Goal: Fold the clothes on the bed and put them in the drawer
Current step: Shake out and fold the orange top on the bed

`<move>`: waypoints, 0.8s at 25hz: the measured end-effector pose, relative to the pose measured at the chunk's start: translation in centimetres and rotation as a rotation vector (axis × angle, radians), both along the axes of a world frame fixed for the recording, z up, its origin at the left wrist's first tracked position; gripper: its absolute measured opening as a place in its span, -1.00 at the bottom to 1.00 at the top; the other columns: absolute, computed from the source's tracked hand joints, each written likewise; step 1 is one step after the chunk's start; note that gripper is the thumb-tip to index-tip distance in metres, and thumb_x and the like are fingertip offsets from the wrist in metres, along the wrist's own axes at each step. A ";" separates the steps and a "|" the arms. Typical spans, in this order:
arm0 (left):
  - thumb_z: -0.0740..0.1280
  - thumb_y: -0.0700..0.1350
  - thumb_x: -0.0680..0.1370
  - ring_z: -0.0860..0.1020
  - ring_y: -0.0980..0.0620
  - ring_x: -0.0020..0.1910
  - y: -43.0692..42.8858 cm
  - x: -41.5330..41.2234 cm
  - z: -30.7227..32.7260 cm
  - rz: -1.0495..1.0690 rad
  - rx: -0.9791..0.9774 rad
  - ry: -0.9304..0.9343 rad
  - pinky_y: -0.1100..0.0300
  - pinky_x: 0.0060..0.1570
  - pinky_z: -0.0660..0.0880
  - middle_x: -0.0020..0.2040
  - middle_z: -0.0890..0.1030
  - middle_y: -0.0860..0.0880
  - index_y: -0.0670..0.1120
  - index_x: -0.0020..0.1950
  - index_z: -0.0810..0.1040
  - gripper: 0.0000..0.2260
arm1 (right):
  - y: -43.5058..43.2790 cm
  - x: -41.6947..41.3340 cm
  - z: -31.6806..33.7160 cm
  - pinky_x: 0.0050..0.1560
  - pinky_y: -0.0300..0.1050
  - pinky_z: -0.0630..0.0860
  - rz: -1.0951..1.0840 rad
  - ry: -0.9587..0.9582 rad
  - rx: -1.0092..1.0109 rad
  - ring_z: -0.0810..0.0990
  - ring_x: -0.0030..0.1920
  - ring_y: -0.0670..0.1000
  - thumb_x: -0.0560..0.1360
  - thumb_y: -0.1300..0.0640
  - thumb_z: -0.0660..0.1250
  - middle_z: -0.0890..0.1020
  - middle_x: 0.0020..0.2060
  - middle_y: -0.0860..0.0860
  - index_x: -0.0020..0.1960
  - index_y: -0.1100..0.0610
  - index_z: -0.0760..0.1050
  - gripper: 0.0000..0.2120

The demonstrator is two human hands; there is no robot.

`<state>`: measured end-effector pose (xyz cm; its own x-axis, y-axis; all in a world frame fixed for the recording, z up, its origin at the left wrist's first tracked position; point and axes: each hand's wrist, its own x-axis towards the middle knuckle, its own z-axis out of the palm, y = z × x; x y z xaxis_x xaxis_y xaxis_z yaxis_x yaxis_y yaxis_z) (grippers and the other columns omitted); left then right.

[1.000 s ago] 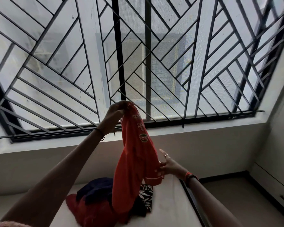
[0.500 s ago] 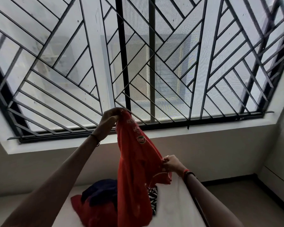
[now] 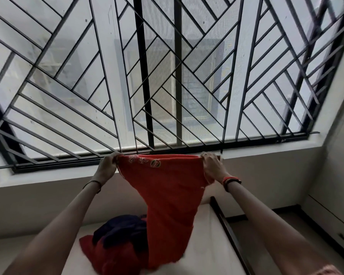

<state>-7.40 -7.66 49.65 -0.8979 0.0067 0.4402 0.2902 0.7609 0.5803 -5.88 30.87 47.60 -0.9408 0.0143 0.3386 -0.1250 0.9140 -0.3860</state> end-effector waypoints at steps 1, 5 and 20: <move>0.21 -0.47 0.48 0.59 -0.10 0.06 0.0 0.2 -0.2 -0.004 -0.038 0.000 0.16 0.02 0.42 0.02 0.66 -0.21 -0.27 0.11 0.61 -0.69 | -0.1 0.1 0.6 0.29 0.20 0.23 0.024 0.049 0.063 0.48 0.15 0.12 0.57 0.24 0.02 0.57 0.08 0.10 0.15 0.11 0.44 -0.73; 0.18 -0.46 0.48 0.61 -0.14 -0.01 0.2 0.3 -1.0 -0.016 -0.125 -0.027 0.15 -0.09 0.38 -0.06 0.66 -0.24 -0.30 0.00 0.61 -0.76 | 0.0 0.8 2.8 0.12 0.09 0.34 0.092 0.153 0.124 0.49 0.11 0.20 0.59 0.12 -0.07 0.58 0.07 0.18 0.25 0.16 0.37 -0.65; 0.30 -0.17 0.51 0.59 -0.19 -0.13 5.2 -0.1 -7.7 0.183 0.355 -0.424 0.02 -0.31 0.62 0.01 0.58 -0.26 -0.22 0.05 0.45 -0.83 | 3.4 1.9 -2.2 0.19 0.01 0.32 0.013 -0.028 0.249 0.47 0.18 0.19 0.46 0.15 0.33 0.61 0.09 0.18 0.16 0.23 0.49 -0.70</move>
